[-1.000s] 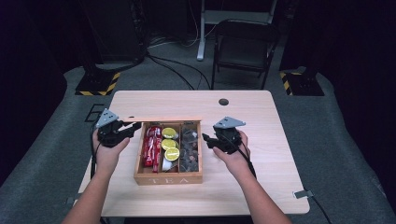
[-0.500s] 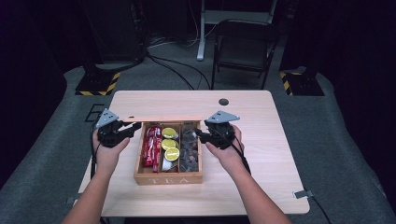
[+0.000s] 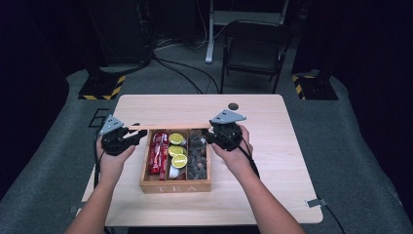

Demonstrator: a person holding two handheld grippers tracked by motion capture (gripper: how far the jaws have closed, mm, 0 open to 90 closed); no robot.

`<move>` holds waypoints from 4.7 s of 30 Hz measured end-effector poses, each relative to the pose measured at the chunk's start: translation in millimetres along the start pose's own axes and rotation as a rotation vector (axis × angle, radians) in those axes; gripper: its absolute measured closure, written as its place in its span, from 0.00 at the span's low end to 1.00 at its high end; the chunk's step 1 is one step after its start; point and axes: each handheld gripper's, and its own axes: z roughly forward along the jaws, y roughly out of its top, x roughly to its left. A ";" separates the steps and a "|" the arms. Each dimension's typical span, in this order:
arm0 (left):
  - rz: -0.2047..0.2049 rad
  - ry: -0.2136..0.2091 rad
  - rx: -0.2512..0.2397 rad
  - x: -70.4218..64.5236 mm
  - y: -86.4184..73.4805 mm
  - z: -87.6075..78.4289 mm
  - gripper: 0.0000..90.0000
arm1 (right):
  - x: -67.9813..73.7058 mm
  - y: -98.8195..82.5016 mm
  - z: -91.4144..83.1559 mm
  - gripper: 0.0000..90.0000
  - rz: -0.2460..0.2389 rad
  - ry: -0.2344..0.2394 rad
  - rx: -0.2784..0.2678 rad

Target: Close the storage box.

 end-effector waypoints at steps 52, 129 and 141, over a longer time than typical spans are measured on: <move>0.044 0.014 0.002 -21.6 33.4 -39.8 0.64 | -1.6 -8.8 -16.7 0.55 0.016 0.091 -0.047; 0.115 -0.052 0.077 -44.5 -41.7 -66.8 0.63 | 31.5 -65.3 -35.1 0.54 -0.069 0.146 -0.030; 0.104 -0.051 0.108 -48.5 -60.0 -65.8 0.63 | 38.1 -82.9 -34.9 0.54 -0.071 0.156 0.004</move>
